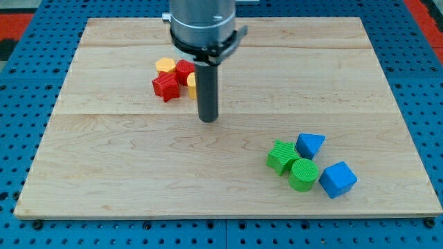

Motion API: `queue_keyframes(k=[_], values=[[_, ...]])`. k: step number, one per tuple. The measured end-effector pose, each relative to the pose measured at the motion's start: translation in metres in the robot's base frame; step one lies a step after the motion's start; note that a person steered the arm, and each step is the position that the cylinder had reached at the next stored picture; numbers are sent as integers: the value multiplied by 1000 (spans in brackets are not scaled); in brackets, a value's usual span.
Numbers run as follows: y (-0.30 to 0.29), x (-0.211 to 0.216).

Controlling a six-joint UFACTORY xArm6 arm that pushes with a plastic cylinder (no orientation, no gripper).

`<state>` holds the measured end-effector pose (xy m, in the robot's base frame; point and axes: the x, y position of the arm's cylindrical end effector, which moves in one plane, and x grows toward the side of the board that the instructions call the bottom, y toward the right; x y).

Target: Push the red star to the left of the yellow hexagon

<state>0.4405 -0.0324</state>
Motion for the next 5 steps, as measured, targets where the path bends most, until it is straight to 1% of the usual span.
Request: queue_keyframes(k=[1,3,4,5], values=[[-7,-46],[40,-127],[89,-118],[125,-103]])
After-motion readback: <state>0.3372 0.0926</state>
